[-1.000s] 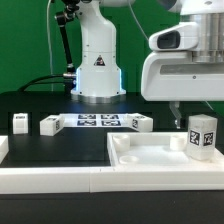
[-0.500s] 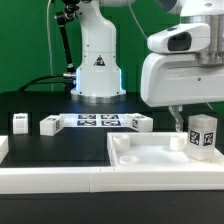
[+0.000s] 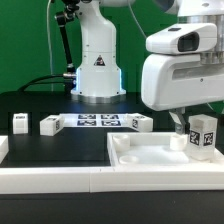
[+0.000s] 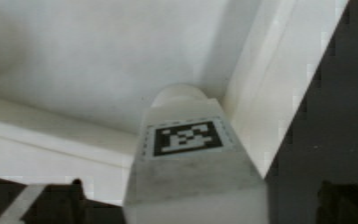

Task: Assemble square table

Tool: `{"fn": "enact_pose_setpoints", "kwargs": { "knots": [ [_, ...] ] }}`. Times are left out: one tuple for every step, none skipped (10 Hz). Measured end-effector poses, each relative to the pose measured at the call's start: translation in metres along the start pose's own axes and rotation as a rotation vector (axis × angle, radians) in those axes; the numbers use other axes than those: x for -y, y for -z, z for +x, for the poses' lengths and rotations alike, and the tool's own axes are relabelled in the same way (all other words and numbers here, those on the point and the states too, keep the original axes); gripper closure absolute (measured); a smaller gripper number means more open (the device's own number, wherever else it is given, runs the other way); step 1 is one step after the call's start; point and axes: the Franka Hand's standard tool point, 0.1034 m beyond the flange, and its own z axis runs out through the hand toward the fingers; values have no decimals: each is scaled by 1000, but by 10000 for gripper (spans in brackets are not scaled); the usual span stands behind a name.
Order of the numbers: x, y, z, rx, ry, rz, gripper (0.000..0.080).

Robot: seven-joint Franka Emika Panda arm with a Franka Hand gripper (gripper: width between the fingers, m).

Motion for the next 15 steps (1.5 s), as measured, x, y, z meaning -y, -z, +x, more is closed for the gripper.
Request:
{"fn": "enact_pose_setpoints", "kwargs": {
  "knots": [
    [0,0,0,0,0,0,267],
    [0,0,0,0,0,0,267],
    [-1,0,0,0,0,-1,451],
    [-1,0,0,0,-5,-1,509],
    [-2,0,0,0,-25,-1,509],
    [-2,0,0,0,-37,-1,509],
    [-2,0,0,0,-69,-1,509],
    [-2,0,0,0,-138,0,509],
    [-2,-1,-1,-2,-270,3,509],
    [-2,-1,0,-9,-402,1,509],
    [-2,-1,0,-17,-519,-1,509],
    [-2,-1,0,-18,-589,-1,509],
    [-3,-1,0,-19,-714,-1,509],
    [-3,-2,0,-22,-812,3,509],
    [-4,-2,0,-22,-897,8,509]
  ]
}}
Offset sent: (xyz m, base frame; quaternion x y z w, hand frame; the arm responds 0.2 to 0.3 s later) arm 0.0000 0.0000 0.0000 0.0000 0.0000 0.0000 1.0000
